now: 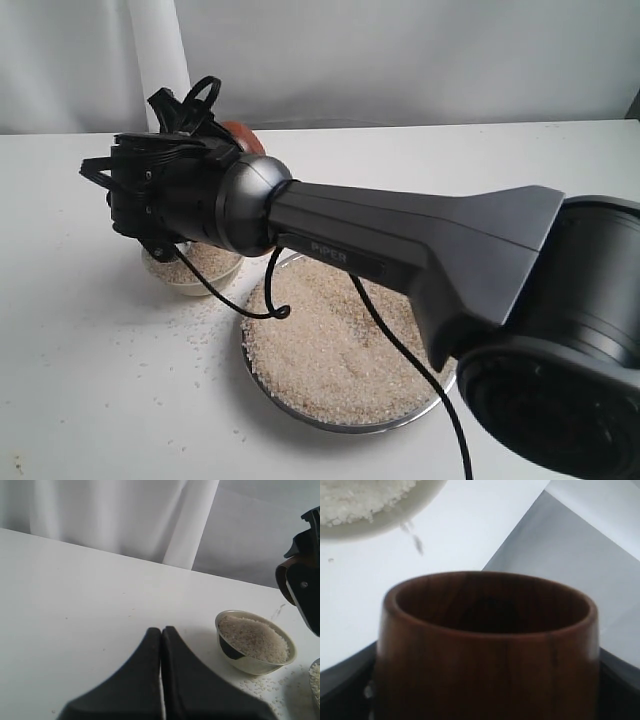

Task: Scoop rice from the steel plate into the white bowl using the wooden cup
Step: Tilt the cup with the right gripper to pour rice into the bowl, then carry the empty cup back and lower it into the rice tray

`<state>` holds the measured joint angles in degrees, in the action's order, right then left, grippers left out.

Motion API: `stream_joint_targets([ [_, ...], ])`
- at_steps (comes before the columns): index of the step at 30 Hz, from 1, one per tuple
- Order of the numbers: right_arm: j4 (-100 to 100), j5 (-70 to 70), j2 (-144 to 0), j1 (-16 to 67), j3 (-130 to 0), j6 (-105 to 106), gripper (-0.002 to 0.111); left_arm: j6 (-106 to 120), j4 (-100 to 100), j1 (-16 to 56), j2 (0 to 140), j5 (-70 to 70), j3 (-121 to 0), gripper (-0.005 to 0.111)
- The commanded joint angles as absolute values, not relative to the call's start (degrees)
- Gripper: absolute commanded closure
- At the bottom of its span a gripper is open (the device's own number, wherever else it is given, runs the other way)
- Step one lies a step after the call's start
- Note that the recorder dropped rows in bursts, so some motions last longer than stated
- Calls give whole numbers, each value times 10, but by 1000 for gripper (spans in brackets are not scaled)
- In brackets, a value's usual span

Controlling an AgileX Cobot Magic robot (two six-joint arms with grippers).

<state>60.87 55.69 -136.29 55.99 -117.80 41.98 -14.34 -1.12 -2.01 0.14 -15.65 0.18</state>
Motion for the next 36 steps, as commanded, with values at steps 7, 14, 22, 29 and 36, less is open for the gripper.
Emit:
stream_joint_targets([
  [7, 604, 564, -1363, 561, -1185, 419, 108, -146, -10, -17, 0, -153, 0, 107],
  [14, 633, 565, -1357, 566, -1185, 396, 108, -146, -10, -17, 0, -153, 0, 107],
  [22, 495, 590, -1288, 559, -1185, 331, 108, -146, -10, -17, 0, -153, 0, 107],
  [29, 317, 686, -1220, 520, -1185, 381, 108, -146, -10, -17, 0, -153, 0, 107],
  [36, 315, 700, -1202, 487, -1177, 387, 108, -146, -10, -17, 0, -153, 0, 107],
])
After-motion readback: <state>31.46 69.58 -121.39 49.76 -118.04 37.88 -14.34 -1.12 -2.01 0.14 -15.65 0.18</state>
